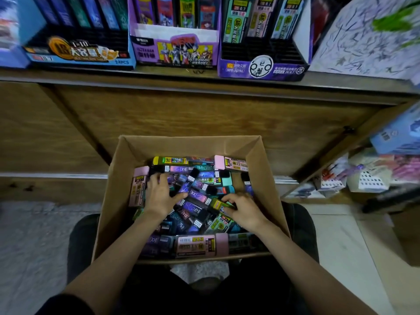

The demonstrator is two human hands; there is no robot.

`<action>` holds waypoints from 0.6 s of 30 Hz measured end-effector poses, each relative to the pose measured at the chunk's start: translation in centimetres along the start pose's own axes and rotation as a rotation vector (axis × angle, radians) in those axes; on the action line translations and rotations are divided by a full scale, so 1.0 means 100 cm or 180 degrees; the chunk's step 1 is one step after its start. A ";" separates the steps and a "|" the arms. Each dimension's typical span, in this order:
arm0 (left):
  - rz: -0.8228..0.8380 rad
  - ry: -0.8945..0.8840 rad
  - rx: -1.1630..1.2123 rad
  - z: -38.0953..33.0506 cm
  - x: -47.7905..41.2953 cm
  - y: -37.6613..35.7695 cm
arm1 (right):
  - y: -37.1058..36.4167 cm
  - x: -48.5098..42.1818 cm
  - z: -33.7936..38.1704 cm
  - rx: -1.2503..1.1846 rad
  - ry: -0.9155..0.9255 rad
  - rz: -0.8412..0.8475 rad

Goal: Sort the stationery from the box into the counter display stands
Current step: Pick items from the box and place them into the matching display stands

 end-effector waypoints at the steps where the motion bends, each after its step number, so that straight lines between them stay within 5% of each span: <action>1: 0.0072 0.0009 -0.0046 0.002 0.000 0.000 | -0.001 0.000 0.001 -0.0053 0.0004 0.0019; 12: 0.0624 -0.0808 -0.0430 0.007 0.003 0.005 | 0.001 0.004 -0.002 -0.2181 -0.0473 -0.0098; 18: 0.0498 -0.0875 -0.0660 -0.010 0.014 -0.008 | -0.007 0.007 -0.005 -0.2327 -0.0648 0.0237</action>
Point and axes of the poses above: each hand's wrist, its own x-axis away from the middle knuckle, its own y-axis out of the back of the hand, z = x × y, the point moved 5 cm from there along -x, towards the middle knuckle, and after that the axes turned 13 degrees about y, right-handed, at the moved point
